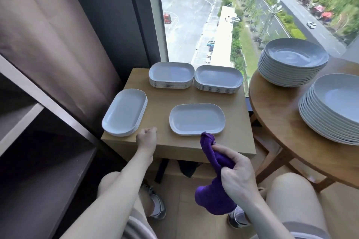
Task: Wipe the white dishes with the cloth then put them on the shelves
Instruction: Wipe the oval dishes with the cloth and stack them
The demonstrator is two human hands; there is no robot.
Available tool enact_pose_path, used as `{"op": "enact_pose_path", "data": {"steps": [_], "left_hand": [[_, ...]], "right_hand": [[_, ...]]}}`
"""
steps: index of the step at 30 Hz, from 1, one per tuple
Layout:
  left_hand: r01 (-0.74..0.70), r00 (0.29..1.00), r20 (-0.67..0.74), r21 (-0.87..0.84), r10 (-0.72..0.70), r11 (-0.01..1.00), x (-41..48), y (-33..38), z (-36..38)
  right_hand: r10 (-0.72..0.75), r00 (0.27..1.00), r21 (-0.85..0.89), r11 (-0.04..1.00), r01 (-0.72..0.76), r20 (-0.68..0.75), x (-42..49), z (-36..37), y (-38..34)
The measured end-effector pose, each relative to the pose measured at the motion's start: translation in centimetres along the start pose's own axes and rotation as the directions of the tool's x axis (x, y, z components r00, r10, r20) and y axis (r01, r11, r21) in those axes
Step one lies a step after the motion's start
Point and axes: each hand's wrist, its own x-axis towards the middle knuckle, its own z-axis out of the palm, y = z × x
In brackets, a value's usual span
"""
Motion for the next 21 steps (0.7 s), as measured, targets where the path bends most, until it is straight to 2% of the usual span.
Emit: {"op": "enact_pose_path", "data": {"steps": [3,6,14,21], "left_hand": [[0.074,0.986,-0.136,-0.148,-0.094,0.986,0.5,-0.2,-4.7],[0.116,0.967,-0.200,-0.191,-0.154,0.975,1.7,0.9,-8.3],[0.182,0.970,-0.155,-0.044,-0.187,0.982,4.4,3.1,-10.8],[0.207,0.964,-0.147,-0.096,-0.220,0.974,3.7,3.4,-10.9]], "right_hand": [[-0.031,0.999,-0.018,0.999,0.032,0.040,-0.2,1.3,-1.0],[-0.048,0.996,-0.039,0.998,0.051,0.079,-0.5,2.6,-1.5],[-0.077,0.990,-0.052,0.995,0.084,0.121,-1.6,4.5,-1.8],[-0.082,0.988,-0.076,0.993,0.092,0.130,-2.4,4.3,-1.9]]}}
